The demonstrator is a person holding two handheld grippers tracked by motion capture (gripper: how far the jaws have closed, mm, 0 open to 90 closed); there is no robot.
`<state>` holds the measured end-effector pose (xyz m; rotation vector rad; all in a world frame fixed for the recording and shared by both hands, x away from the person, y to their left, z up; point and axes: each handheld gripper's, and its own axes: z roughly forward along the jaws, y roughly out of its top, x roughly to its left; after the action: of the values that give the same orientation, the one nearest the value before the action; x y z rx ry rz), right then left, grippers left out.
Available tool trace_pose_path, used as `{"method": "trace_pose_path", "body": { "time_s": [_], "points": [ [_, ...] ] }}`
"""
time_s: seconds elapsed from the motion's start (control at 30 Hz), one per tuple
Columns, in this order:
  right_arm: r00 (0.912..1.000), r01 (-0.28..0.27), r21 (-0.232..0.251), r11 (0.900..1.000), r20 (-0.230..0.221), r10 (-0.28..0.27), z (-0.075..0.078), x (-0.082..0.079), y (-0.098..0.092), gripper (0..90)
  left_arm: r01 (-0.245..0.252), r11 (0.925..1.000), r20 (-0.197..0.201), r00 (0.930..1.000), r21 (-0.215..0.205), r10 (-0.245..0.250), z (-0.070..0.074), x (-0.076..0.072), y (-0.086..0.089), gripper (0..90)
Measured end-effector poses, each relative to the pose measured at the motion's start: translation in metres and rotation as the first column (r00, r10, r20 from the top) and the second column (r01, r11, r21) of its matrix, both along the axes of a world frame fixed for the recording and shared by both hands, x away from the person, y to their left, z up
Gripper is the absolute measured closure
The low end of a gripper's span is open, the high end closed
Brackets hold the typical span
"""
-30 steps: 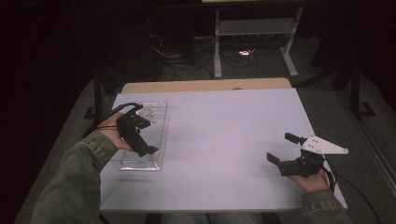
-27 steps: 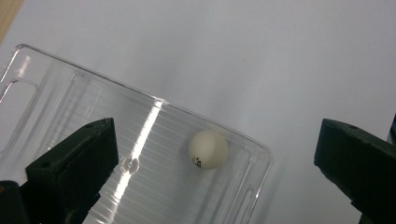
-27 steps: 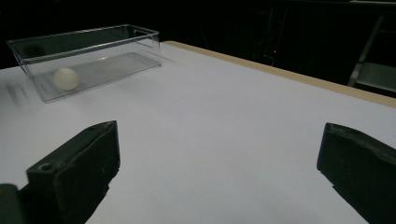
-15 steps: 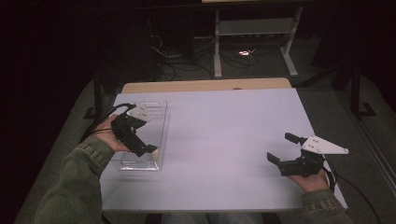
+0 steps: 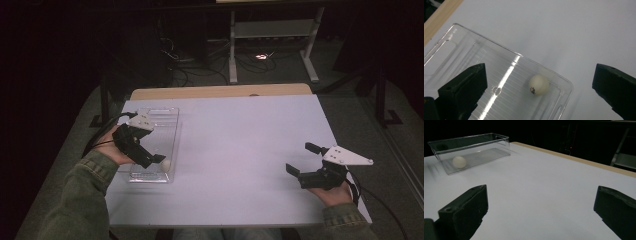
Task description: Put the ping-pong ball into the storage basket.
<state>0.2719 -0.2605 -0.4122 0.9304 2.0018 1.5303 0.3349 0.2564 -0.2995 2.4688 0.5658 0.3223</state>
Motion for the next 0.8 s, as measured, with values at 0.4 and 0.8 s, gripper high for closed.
{"method": "trace_pose_path", "body": {
  "time_s": [0.4,0.8],
  "points": [
    [1.0,0.0,-0.001,1.0,0.0,0.0,0.0,0.0,0.0,0.0,-0.045,0.9972,0.025,0.9986,-0.059,0.047,-0.007,-0.01,0.016,0.0],
    [1.0,0.002,-0.001,1.0,0.0,-0.002,0.0,0.0,0.0,0.0,-0.084,0.9898,0.045,0.995,-0.115,0.09,-0.013,-0.017,0.027,0.0]
  ]
}}
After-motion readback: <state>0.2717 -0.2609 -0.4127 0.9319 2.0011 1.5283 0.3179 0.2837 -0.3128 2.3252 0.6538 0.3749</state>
